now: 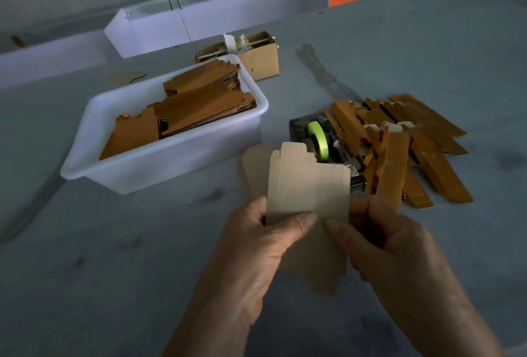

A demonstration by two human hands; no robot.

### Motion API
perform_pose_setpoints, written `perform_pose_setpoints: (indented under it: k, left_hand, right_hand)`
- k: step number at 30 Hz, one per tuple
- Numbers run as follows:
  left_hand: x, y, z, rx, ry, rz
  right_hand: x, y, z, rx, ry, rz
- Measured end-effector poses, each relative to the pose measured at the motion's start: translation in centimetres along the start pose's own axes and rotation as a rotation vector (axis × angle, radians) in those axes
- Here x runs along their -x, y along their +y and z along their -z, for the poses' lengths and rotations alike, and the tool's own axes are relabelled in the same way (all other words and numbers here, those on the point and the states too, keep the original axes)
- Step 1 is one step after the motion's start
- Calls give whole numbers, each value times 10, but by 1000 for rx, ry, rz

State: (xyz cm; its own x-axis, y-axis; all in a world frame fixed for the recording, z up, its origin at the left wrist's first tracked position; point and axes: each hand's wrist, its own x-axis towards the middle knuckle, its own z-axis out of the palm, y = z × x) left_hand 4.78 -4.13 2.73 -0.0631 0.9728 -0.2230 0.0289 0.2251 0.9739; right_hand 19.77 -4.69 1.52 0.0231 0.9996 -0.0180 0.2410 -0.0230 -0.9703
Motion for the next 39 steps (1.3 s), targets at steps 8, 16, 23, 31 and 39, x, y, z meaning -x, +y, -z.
perform_pose_setpoints:
  k: [8, 16, 23, 31, 39]
  left_hand:
    - [6, -2, -13, -55, 94, -42]
    - [14, 5, -9, -237, -94, -164]
    - [12, 6, 1, -210, -243, -78]
    - [13, 2, -4, -157, -57, -32]
    - [20, -5, -16, -333, 228, -306]
  right_hand:
    - [9, -10, -12, -103, -24, 171]
    - [5, -7, -10, -95, -46, 116]
    - [2, -6, -3, -26, 21, -10]
    - [-1, -6, -4, -409, -115, -174]
    - [-1, -5, -9, -403, -4, -154]
